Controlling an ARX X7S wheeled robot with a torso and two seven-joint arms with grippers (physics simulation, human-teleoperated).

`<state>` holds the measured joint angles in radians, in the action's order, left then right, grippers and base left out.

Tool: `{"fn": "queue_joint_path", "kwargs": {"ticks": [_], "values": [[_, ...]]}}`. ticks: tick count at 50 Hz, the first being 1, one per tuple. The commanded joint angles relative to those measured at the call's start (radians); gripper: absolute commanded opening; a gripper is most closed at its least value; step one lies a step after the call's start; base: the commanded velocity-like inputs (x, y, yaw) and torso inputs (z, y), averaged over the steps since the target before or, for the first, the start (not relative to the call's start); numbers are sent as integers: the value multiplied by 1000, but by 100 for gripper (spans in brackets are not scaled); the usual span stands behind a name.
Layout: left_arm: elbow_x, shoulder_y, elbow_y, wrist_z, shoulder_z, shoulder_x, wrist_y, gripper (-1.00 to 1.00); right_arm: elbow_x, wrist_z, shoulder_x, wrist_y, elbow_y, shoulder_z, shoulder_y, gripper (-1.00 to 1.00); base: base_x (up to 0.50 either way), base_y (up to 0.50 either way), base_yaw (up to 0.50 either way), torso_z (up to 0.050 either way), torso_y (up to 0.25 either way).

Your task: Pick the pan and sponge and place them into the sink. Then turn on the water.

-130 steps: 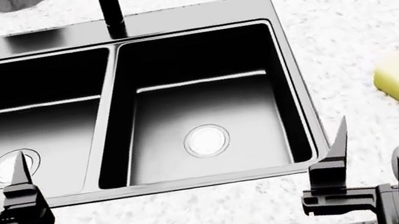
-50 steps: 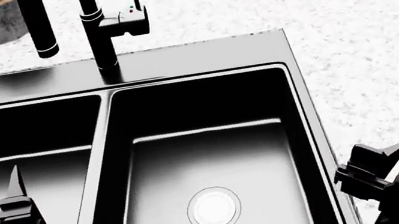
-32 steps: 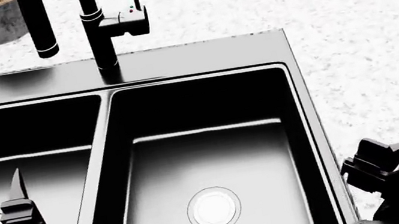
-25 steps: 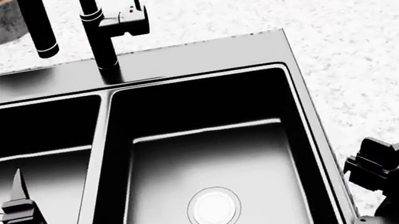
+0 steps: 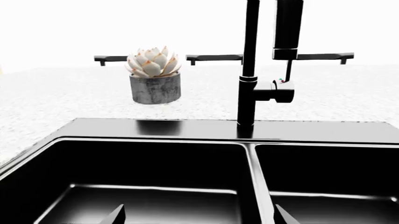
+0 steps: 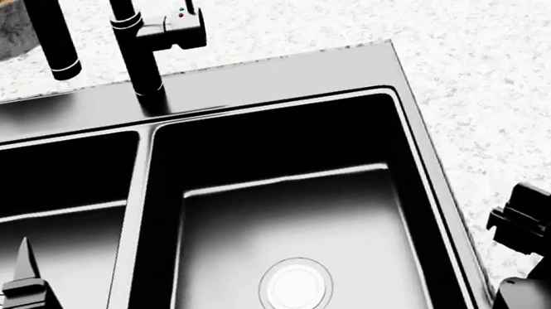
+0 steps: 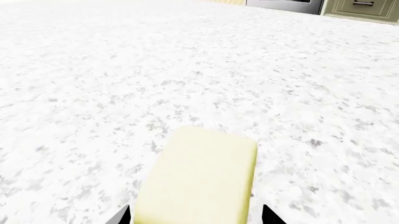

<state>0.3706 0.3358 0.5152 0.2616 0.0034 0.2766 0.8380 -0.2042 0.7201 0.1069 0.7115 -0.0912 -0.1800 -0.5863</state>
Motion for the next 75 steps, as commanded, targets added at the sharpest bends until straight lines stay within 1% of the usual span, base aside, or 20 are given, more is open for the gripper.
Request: {"fn": "queue_joint_path", "kwargs": {"ticks": [1,2,7,12,15,16,17,18,19,21,22,25,26,28,32,37,38,48,63,75], "values": [[3,-1,-7,5,-1,1,-7,100,-19,-9,9,-40,-54,-9,-16,100,0,0,0,0,0],[3,-1,-7,5,-1,1,-7,100,-19,-7,10,-32,-51,-7,-16,-100,0,0,0,0,0],[7,-7,-9,4,-4,4,-12,100,-17,17,7,-31,-28,-13,-9,-100,0,0,0,0,0],[8,-9,-9,5,-2,5,-15,100,-42,-22,10,-65,32,-5,14,-100,0,0,0,0,0],[10,-12,-10,4,-5,8,-17,100,-22,-77,70,69,93,110,3,-100,0,0,0,0,0],[8,-10,-14,5,-1,6,-19,100,14,-138,140,203,101,257,-28,-100,0,0,0,0,0],[9,-14,-18,2,-3,8,-24,100,7,-162,149,207,108,274,-27,-100,0,0,0,0,0],[10,-16,-20,1,-5,9,-27,100,-74,-215,123,156,123,191,-7,-100,0,0,0,0,0],[11,-17,-20,1,-8,11,-26,100,-57,-201,134,185,144,215,-11,-100,0,0,0,0,0],[12,-14,-19,4,-8,11,-24,100,-96,-269,145,132,222,217,8,-100,0,0,0,0,0],[14,-17,-17,3,-11,13,-24,100,-86,-297,168,120,258,257,8,-100,0,0,0,0,0],[19,-21,-12,3,-17,16,-23,100,-101,-341,204,153,296,288,5,-100,0,0,0,0,3],[20,-20,-12,3,-17,17,-23,100,-104,-395,234,138,314,329,4,-100,0,0,0,0,0],[21,-23,-11,2,-20,20,-25,100,-139,-446,276,202,385,355,1,-100,0,0,0,0,0],[20,-19,-11,5,-14,19,-24,100,-238,-488,301,295,511,289,10,-100,0,0,0,0,0],[29,-16,5,8,-19,23,-12,100,-331,-531,349,420,650,266,24,-100,0,0,0,0,0],[27,-16,4,10,-19,23,-16,100,-347,-539,332,374,662,219,43,-100,0,0,0,0,0],[28,-15,2,11,-15,27,-22,100,-380,-603,401,331,765,204,172,-100,0,0,0,0,0],[35,-21,9,15,-19,35,-25,100,-316,-603,397,253,726,274,192,-100,0,29,0,0,0],[33,-17,5,25,-10,32,-26,100,-303,-600,396,225,717,283,202,-100,25,494,0,0,0]]}}
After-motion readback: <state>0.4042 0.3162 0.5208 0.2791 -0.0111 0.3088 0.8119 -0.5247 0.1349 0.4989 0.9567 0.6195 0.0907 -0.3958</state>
